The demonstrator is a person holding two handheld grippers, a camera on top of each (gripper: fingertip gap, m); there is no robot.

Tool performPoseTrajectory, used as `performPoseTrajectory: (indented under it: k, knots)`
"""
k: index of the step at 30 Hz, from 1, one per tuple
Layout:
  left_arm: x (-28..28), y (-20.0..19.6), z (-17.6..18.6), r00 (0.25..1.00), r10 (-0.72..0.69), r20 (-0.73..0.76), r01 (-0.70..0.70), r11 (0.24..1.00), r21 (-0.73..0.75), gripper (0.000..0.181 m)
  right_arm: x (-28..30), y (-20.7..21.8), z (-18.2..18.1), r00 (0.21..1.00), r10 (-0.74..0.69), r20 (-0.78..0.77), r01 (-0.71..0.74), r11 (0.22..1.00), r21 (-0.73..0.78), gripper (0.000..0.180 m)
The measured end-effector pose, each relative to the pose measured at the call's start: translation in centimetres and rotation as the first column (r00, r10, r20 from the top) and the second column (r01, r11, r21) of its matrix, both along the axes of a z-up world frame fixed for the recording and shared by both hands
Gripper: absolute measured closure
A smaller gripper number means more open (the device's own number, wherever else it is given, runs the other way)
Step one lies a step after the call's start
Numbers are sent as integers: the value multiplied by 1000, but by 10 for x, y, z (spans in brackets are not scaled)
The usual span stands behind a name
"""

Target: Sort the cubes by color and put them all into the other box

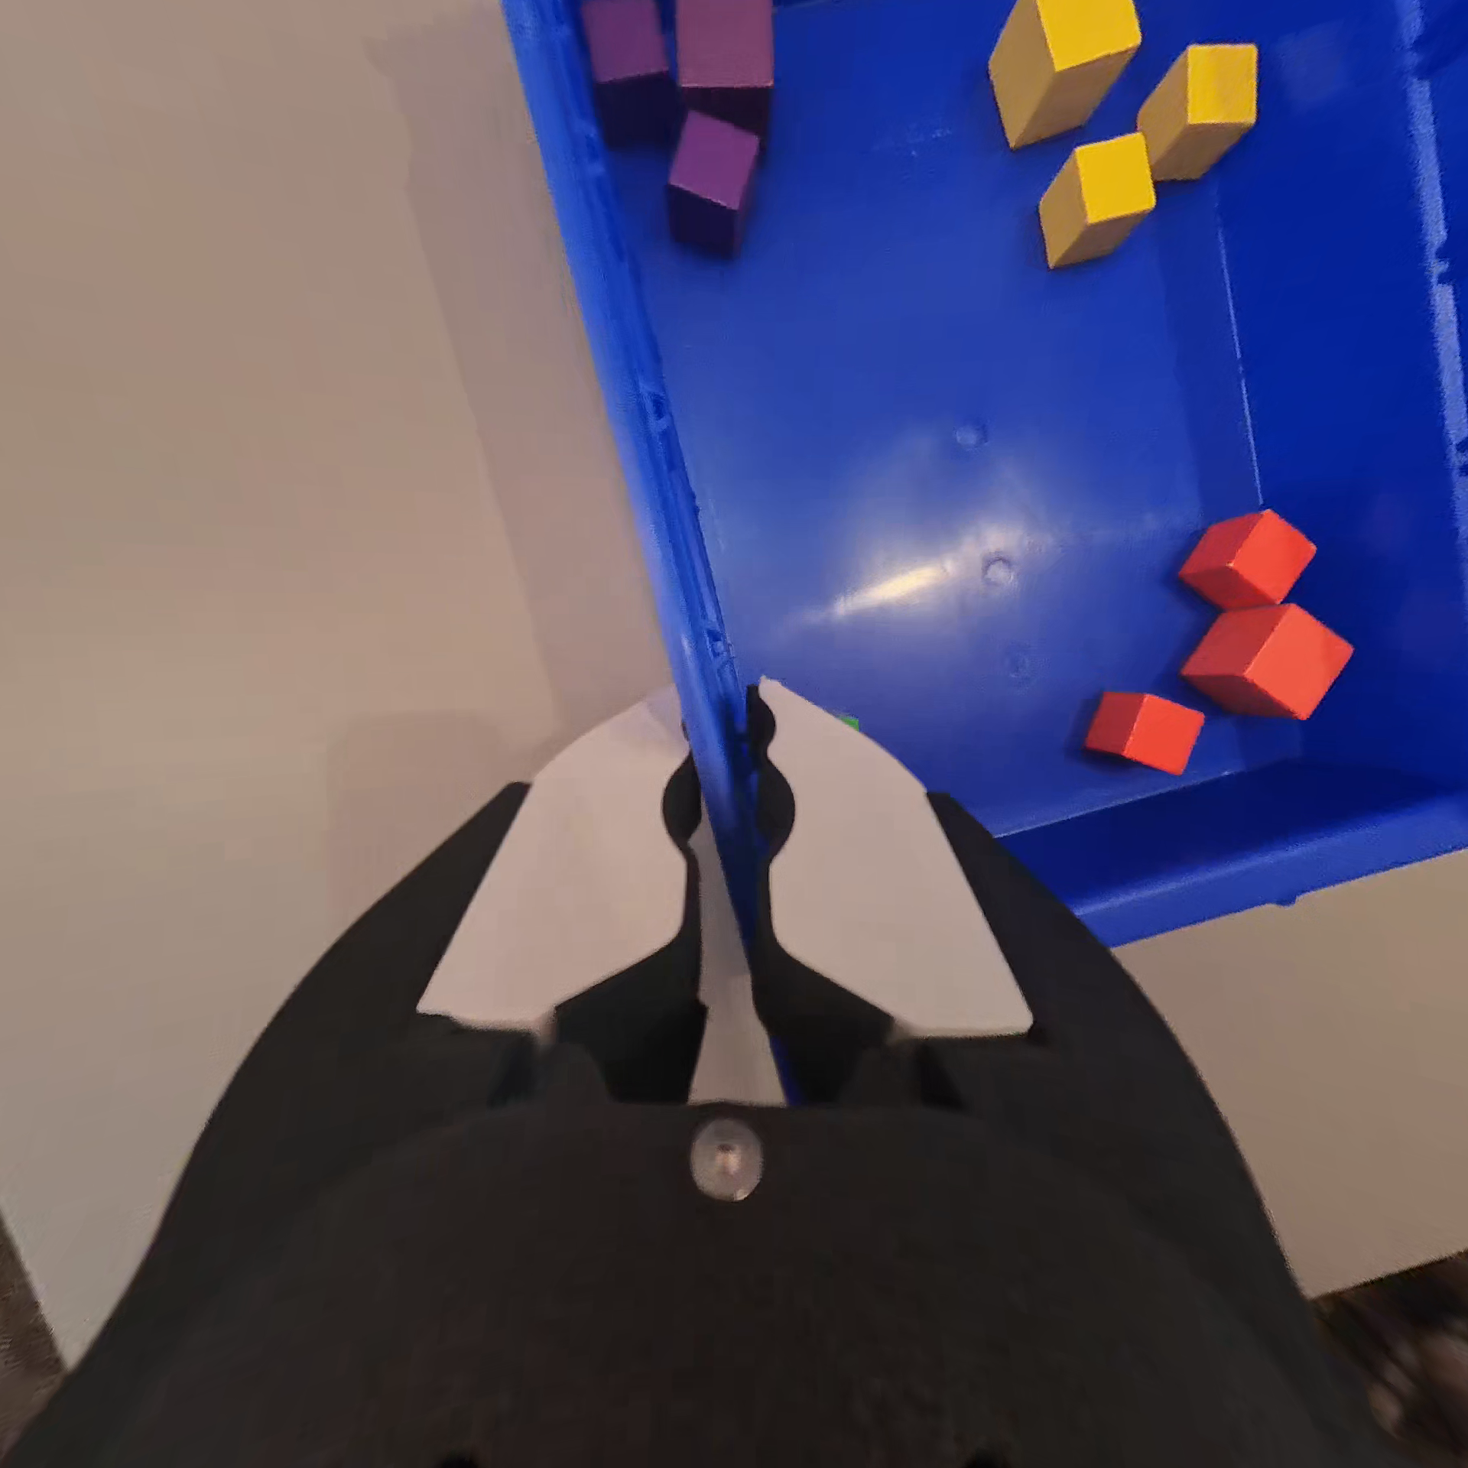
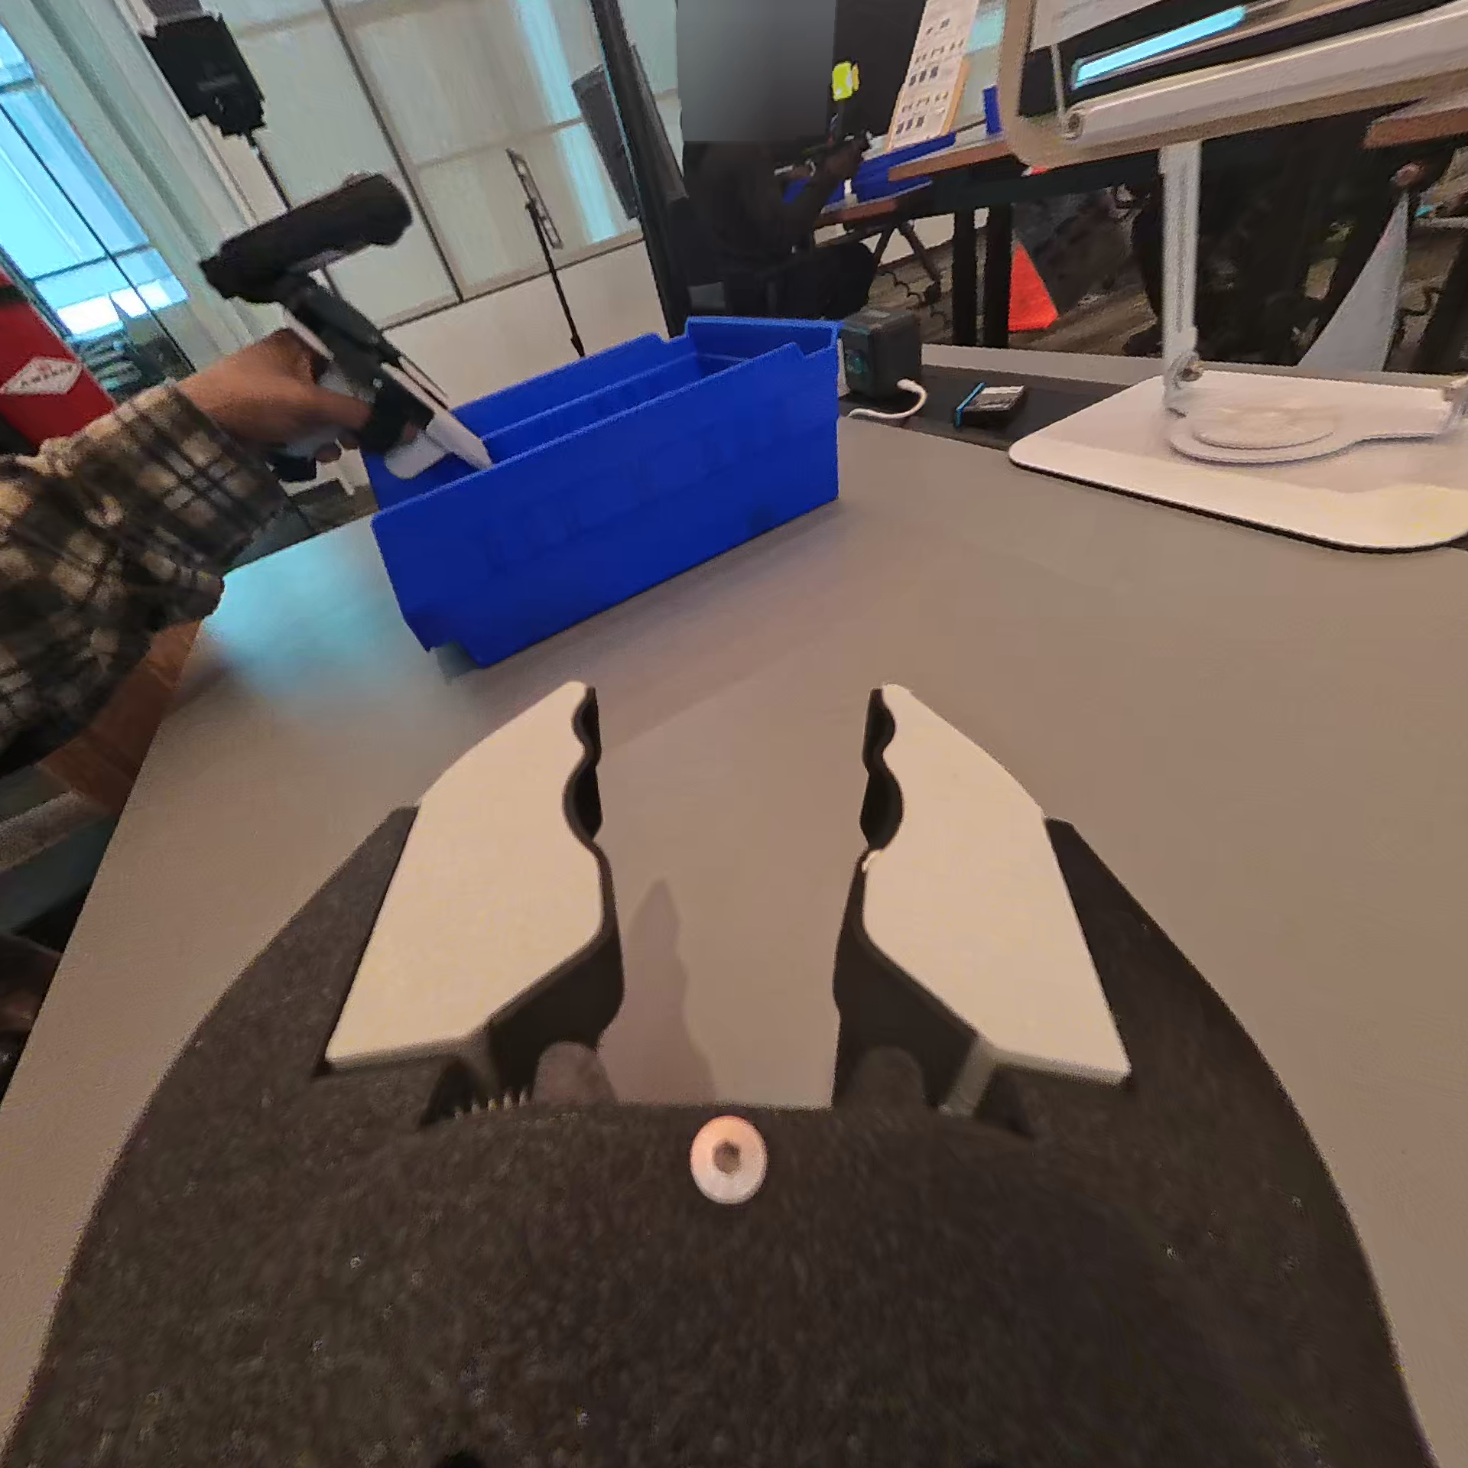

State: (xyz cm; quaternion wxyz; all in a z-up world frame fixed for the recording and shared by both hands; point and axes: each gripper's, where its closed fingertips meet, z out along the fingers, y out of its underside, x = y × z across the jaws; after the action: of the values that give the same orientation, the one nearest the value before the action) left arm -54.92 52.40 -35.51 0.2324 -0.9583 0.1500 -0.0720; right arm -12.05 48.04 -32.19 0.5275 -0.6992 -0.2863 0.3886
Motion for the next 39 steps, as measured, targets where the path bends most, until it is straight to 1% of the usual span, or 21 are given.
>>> performPoseTrajectory:
  k: [2,7,12,16,21,27,39]
  knots:
    - [-5,-2,0,999,23,32,-22,1000,-12,174,-4,-3,-1,1000,18,21,-18,1000,4,117]
    - [-41,-22,0,997,80,23,-79,996,-38,176,-12,-10,-6,997,61,52,-61,998,-2,121]
    - [-90,-53,1,990,136,33,-134,989,-62,176,-19,-14,-9,994,84,69,-84,996,-7,125]
    - [-131,-77,3,984,178,30,-176,982,-64,176,-24,-16,-6,995,92,42,-92,996,-10,129]
    - [-176,-94,2,969,244,36,-242,969,-57,176,-30,-16,-6,995,91,41,-90,996,-10,134]
    - [-210,-96,3,959,280,40,-279,959,-44,176,-36,-13,-6,997,74,28,-74,997,-11,136]
    - [-227,-87,3,953,299,44,-297,954,-33,177,-50,-14,-8,994,101,44,-101,995,-15,139]
